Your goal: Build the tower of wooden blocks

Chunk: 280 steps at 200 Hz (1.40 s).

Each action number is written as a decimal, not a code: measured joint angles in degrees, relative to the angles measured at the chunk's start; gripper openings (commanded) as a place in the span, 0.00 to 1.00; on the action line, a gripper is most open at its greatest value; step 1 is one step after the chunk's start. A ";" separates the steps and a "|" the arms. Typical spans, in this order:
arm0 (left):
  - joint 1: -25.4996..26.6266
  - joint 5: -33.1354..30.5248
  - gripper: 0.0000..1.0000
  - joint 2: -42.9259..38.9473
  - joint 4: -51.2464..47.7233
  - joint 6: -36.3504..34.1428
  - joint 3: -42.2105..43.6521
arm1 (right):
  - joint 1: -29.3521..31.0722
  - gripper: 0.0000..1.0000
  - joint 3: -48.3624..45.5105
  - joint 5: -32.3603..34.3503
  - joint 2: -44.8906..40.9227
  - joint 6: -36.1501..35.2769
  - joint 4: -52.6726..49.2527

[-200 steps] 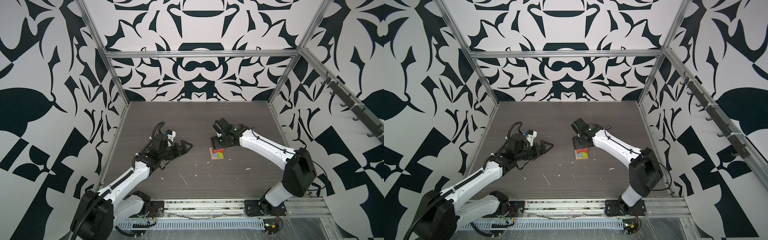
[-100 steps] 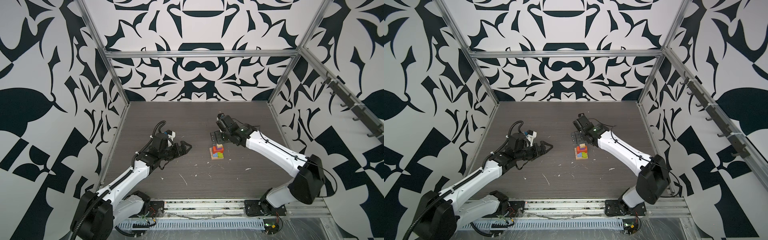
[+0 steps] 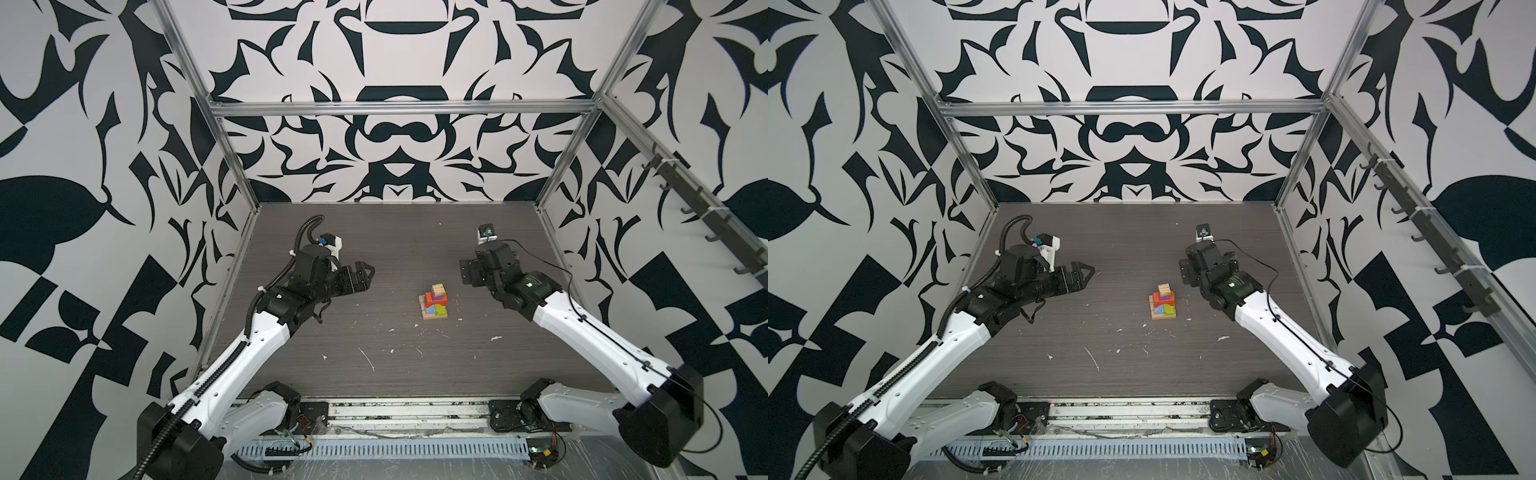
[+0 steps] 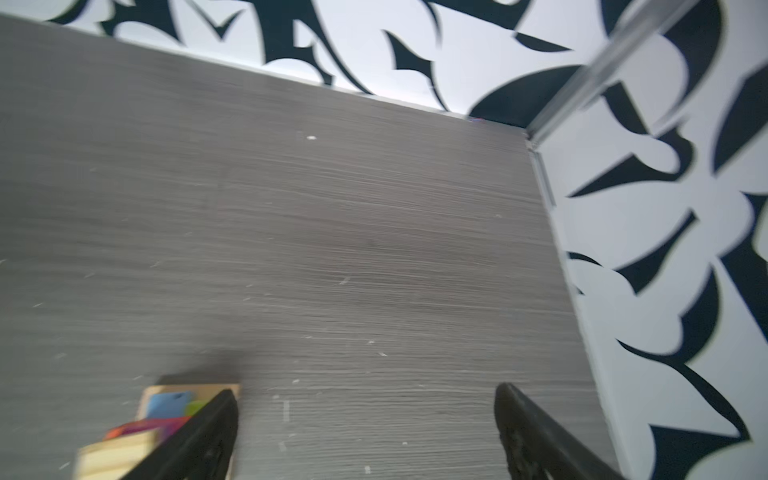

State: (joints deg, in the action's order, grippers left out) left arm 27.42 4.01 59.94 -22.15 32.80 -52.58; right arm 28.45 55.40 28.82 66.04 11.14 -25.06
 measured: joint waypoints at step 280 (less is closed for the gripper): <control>-24.87 -24.28 1.00 16.96 58.71 -25.92 31.98 | -11.61 0.94 -35.89 6.32 12.46 -13.35 63.36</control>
State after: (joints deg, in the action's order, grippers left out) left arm 2.55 -20.27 76.90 36.56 6.87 -20.60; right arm 16.84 19.51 35.14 78.50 -2.22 38.30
